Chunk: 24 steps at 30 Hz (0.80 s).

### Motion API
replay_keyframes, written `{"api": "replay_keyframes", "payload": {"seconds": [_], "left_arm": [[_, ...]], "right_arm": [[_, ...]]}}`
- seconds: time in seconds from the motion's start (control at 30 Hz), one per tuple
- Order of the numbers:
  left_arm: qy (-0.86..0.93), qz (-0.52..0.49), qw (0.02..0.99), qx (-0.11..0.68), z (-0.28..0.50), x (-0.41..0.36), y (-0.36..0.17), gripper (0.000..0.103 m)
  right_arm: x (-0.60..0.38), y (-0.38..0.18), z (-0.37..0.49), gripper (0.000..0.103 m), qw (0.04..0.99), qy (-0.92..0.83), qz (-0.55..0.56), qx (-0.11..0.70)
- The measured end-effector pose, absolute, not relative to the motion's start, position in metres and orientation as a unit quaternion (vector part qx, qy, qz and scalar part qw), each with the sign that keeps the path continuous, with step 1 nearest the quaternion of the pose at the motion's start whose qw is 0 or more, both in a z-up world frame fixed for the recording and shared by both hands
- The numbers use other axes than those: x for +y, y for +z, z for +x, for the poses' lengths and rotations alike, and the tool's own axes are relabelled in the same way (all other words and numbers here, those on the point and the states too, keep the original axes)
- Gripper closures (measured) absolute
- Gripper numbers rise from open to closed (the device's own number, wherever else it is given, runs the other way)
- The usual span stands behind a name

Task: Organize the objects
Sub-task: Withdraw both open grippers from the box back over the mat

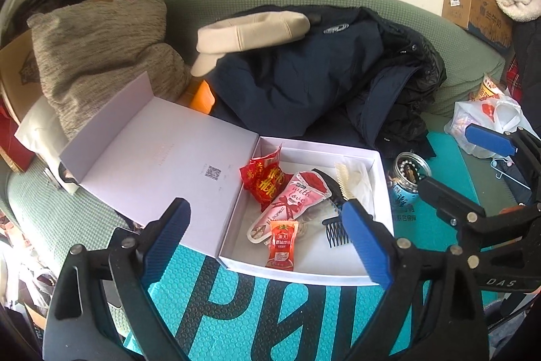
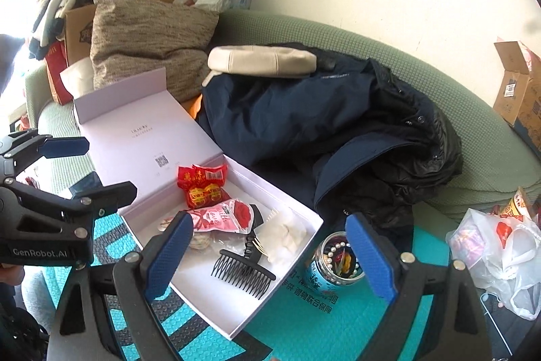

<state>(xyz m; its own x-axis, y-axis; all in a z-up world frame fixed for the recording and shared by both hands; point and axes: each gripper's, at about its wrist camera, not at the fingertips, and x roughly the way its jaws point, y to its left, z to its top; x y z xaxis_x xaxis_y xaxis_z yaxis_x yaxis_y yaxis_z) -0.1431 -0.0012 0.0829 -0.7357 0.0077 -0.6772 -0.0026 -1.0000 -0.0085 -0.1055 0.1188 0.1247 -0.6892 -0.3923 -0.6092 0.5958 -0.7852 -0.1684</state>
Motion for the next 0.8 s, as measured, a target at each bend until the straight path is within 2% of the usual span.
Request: {"api": "replay_keyframes", "payload": {"seconds": [0.4,0.8], "left_arm": [[0.934,-0.356,-0.020,-0.013,-0.080,-0.013,0.109,0.005],[0.931,-0.361,-0.052,-0.023,-0.028,-0.020,0.106,0.003]], "right_arm": [[0.133,0.152,-0.055,0.009,0.264,-0.911,0.273,0.163],[0.148,0.149,-0.010,0.009,0.270,-0.907,0.282,0.158]]}}
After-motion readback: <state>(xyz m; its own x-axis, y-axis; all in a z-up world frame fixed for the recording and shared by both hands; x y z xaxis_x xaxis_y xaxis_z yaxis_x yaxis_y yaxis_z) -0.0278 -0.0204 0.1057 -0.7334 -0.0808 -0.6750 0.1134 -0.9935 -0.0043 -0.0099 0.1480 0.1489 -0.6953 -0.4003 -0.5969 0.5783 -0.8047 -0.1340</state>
